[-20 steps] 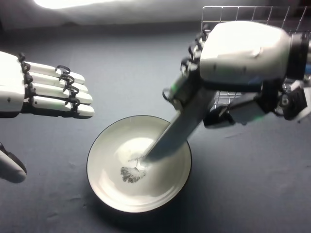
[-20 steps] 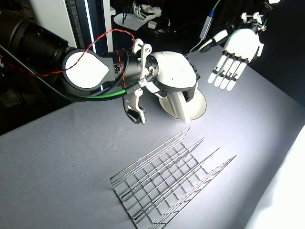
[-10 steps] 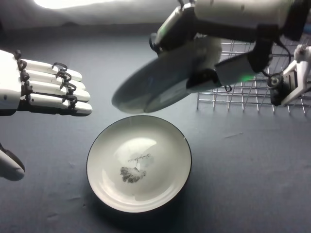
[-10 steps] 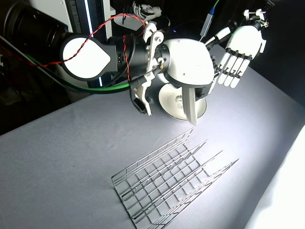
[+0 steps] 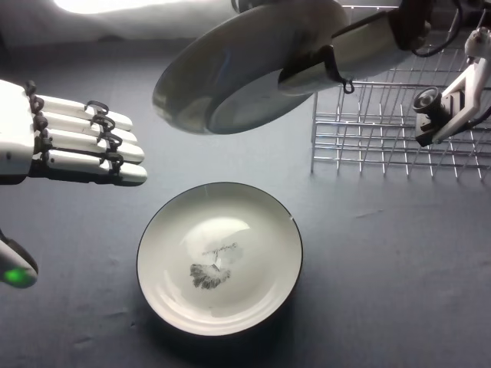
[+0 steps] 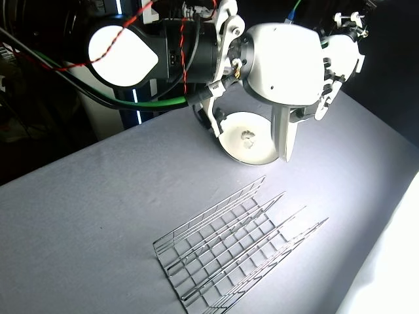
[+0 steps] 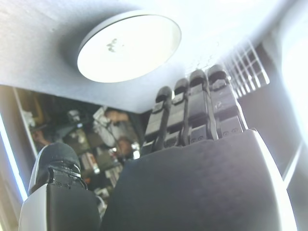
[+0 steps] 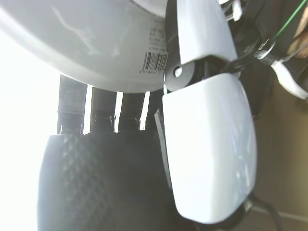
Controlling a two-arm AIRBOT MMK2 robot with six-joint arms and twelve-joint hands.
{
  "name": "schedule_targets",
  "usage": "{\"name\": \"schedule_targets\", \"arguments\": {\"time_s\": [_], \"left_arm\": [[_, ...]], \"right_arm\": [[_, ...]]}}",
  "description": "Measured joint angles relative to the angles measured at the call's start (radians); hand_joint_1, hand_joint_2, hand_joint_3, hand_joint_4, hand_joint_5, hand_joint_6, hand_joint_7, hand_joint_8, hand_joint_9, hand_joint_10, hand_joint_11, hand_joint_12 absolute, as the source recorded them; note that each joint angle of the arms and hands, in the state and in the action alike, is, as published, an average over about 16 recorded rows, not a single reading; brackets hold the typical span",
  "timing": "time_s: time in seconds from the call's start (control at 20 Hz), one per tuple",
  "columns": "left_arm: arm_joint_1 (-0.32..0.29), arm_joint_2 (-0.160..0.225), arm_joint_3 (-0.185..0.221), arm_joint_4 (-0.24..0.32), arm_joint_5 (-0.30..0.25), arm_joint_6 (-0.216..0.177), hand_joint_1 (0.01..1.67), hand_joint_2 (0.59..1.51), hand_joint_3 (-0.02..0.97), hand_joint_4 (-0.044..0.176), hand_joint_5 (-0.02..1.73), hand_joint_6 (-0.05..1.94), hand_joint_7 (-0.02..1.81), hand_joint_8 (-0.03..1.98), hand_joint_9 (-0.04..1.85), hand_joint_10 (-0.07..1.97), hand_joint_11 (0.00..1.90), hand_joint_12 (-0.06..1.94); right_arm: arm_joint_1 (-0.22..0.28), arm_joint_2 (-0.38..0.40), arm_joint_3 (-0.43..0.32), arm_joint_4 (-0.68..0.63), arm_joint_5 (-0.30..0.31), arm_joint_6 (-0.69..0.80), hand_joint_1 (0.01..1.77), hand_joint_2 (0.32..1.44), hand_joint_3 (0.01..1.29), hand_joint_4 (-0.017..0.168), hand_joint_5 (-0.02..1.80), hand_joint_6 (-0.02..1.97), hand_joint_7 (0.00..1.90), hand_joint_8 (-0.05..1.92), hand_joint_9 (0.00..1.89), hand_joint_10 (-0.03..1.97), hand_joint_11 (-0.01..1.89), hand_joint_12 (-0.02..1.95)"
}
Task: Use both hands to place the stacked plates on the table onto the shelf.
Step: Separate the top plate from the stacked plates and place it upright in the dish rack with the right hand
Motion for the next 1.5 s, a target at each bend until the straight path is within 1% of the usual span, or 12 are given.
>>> {"name": "schedule_targets", "arguments": {"time_s": [0.15,0.3,0.4,0.6,0.75,1.15,1.5], "left_arm": [[0.001,-0.006,0.005,0.0,-0.004,0.007,0.01,1.011,0.011,0.004,0.02,0.01,0.02,0.0,0.02,0.01,0.01,0.01],[0.001,-0.012,0.009,0.0,-0.007,0.015,0.01,1.003,0.011,0.004,0.03,0.01,0.02,0.0,0.02,0.01,0.01,0.01],[0.001,-0.016,0.012,0.0,-0.008,0.021,0.01,0.999,0.01,0.004,0.03,0.01,0.02,0.0,0.02,0.01,0.01,0.01],[0.001,-0.022,0.012,0.001,-0.008,0.032,0.01,0.996,0.01,0.004,0.04,0.01,0.02,0.0,0.02,0.01,0.01,0.01],[0.001,-0.025,0.012,0.002,-0.008,0.039,0.01,0.993,0.011,0.004,0.05,0.01,0.02,0.0,0.02,0.01,0.01,0.01],[0.0,-0.028,0.01,0.005,-0.008,0.05,0.01,0.995,0.01,0.004,0.05,0.01,0.02,0.0,0.02,0.01,0.01,0.01],[-0.001,-0.028,0.007,0.007,-0.008,0.055,0.01,0.991,0.01,0.004,0.04,0.01,0.02,0.0,0.02,0.01,0.01,0.01]], "right_arm": [[0.02,0.007,0.001,0.073,-0.036,0.001,1.36,0.95,0.01,-0.006,0.98,0.89,1.15,0.56,1.05,0.93,0.96,0.87],[0.038,0.014,0.008,0.141,-0.07,0.002,1.37,0.96,0.01,-0.006,0.96,0.91,1.11,0.66,1.03,0.98,0.94,0.86],[0.048,0.017,0.016,0.184,-0.093,0.003,1.37,0.96,0.01,-0.007,0.96,0.93,1.09,0.71,1.02,0.99,0.93,0.9],[0.07,0.021,0.043,0.259,-0.132,0.003,1.38,0.97,0.01,-0.007,0.95,0.93,1.06,0.78,1.0,1.03,0.91,0.97],[0.088,0.021,0.07,0.295,-0.154,0.002,1.38,0.98,0.01,-0.008,0.96,0.9,1.06,0.77,1.0,1.04,0.9,1.0],[0.125,0.034,0.132,0.324,-0.213,0.0,1.38,0.99,0.01,-0.008,1.0,0.83,1.07,0.73,1.02,1.04,0.9,1.04],[0.14,0.074,0.138,0.292,-0.253,-0.001,1.38,0.99,0.01,-0.008,1.0,0.82,1.06,0.71,1.03,1.04,0.9,1.04]]}}
